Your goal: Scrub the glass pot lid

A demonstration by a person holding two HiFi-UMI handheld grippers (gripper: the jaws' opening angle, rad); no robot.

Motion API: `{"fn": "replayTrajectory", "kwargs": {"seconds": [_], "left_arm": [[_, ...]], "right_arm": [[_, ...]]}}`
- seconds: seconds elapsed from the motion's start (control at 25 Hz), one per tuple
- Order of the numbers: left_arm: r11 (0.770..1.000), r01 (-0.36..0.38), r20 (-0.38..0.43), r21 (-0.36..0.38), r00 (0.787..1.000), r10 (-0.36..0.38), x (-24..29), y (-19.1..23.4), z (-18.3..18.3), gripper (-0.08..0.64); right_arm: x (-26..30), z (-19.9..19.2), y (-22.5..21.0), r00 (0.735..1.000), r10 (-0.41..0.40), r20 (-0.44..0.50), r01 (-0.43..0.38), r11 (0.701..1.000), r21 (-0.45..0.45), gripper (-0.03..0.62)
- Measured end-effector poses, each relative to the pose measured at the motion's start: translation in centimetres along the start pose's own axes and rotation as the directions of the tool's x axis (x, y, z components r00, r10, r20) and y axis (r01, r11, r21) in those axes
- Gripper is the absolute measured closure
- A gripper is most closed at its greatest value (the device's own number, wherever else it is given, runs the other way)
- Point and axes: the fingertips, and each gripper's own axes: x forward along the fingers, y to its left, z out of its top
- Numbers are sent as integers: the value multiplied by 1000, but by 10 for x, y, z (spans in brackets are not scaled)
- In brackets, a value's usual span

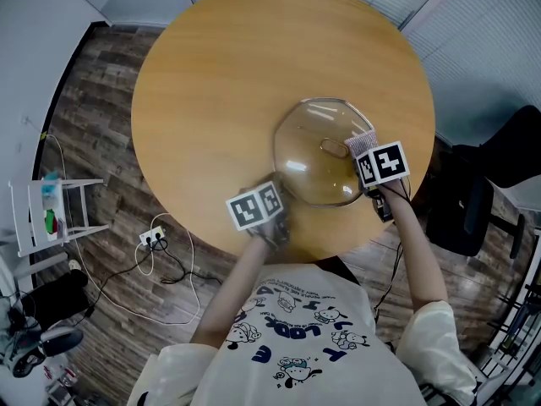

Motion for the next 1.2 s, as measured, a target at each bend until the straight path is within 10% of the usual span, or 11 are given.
{"fn": "replayTrajectory", "kwargs": {"seconds": [1.2], "left_arm": [[1000, 6, -3, 14, 1000, -6, 2, -2, 1, 523]], "right_arm": [[-3, -37, 30, 997, 72, -14, -72, 997, 31, 531]]}}
